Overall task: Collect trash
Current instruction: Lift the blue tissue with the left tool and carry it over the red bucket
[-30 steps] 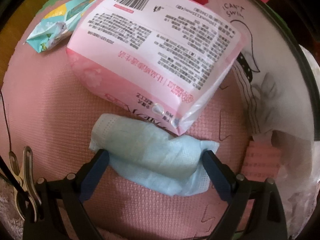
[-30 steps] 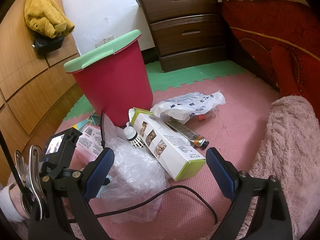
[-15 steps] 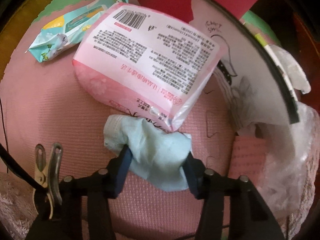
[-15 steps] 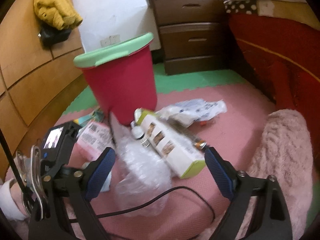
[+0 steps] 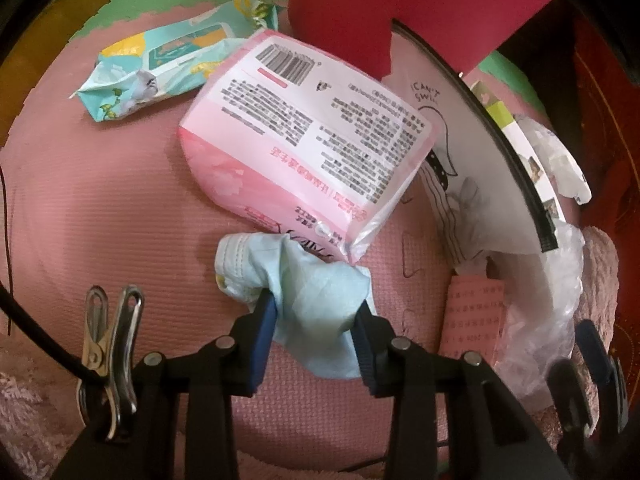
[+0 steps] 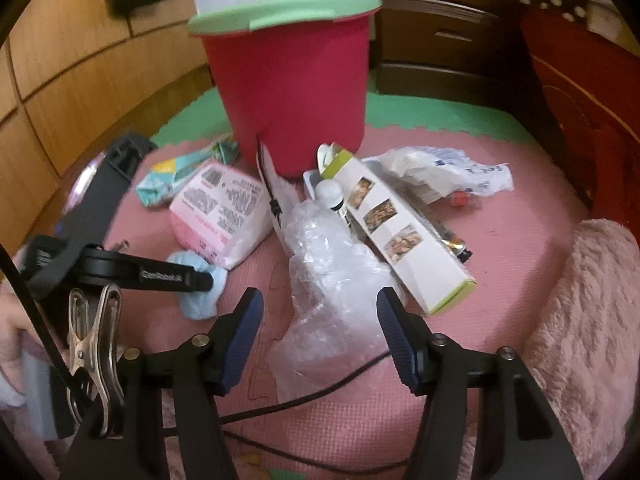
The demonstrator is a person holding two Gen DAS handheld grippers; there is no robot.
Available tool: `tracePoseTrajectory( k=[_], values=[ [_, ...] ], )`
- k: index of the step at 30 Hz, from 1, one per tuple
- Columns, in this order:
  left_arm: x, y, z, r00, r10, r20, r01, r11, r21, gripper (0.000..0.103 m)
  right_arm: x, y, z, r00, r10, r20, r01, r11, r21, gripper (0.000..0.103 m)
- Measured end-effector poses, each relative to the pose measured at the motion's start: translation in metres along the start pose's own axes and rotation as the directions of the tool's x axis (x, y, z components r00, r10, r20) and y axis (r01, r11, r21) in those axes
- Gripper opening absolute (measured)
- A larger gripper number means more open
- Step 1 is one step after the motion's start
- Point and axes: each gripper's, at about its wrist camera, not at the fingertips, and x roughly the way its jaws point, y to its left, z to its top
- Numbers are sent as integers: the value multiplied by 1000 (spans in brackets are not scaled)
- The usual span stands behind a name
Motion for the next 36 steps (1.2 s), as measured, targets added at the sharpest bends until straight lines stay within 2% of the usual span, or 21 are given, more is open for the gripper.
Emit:
tracePoseTrajectory(
  k=[3, 7, 11, 15, 21, 26, 31, 36],
  values=[
    [-21, 3, 4, 1000, 3, 8, -3, 1000, -5, 38, 13, 4, 3, 999, -35, -33, 34, 999, -30, 55],
    [-44, 2, -9, 999, 12, 35, -12, 1000, 5, 37, 30, 1, 4, 994, -72, -82, 70, 997, -32, 27],
    [-71, 4, -9, 998, 24, 61, -25, 999, 23, 37, 26, -7, 3, 997, -56, -61, 56, 998, -2, 10],
    [-87, 8, -11, 996, 23, 89, -25, 999, 25, 37, 12, -14, 2, 999, -37, -13, 37, 998, 41, 6],
    [-108, 1, -7, 986, 23, 165, -28, 999, 28, 37, -13, -32, -1, 996, 39, 81, -51, 988, 147, 4],
    [-136, -13, -6, 968, 34, 247, -50, 997, 59, 37, -33, -39, -1, 986, 83, 143, -109, 976, 186, 4],
    [-151, -27, -6, 954, 31, 299, -60, 994, 88, 37, -53, -38, 1, 971, 134, 199, -173, 966, 193, 4],
    [-164, -34, -1, 938, 26, 346, -70, 991, 115, 37, -70, -36, 4, 960, 152, 236, -201, 959, 200, 4]
  ],
)
